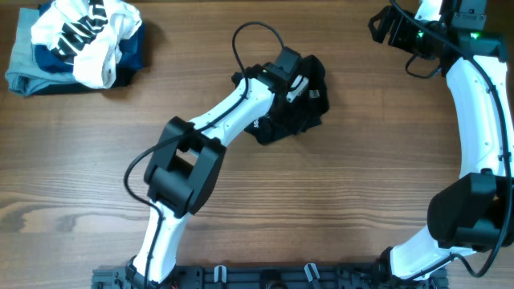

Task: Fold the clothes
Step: 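Grasp the folded black shirt bundle with the left gripper and lift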

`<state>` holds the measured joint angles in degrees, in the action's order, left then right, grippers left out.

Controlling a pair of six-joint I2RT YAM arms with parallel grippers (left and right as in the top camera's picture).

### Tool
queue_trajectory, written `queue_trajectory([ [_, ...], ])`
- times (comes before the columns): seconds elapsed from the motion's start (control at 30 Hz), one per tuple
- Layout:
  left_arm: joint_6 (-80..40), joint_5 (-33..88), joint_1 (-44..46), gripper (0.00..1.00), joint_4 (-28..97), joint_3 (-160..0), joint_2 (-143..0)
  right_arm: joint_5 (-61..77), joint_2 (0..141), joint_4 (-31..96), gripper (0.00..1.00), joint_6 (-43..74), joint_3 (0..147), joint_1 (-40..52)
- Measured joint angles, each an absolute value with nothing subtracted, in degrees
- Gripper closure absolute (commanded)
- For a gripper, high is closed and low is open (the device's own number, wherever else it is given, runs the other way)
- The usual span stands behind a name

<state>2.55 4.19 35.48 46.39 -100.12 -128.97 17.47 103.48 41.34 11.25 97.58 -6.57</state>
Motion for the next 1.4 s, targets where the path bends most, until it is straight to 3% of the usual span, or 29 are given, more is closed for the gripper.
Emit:
queue_trajectory([
  [0.27, 3.86, -9.85, 33.23, 0.0, 50.11, -101.97, -130.93, 17.3, 103.48, 41.43, 0.0, 11.25, 97.58, -6.57],
  [0.57, 5.63, -14.59, 21.1, 0.0, 57.28, -102.67, -130.89, 17.3, 104.18, 41.8, 0.0, 11.25, 97.58, -6.57],
  [0.87, 3.46, -20.71, 23.4, 0.0, 61.78, -101.51, -128.01, 17.3, 105.14, 42.19, 0.0, 11.25, 97.58, -6.57],
  [1.13, -10.7, -15.84, 27.83, 0.0, 47.94, -102.65, -112.75, 17.3, 105.16, 41.78, 0.0, 11.25, 97.58, -6.57],
  [1.4, -20.03, -15.77, 27.24, 0.0, 38.7, -103.04, -121.97, 17.3, 105.16, 41.74, 0.0, 11.2, 97.58, -6.57],
])
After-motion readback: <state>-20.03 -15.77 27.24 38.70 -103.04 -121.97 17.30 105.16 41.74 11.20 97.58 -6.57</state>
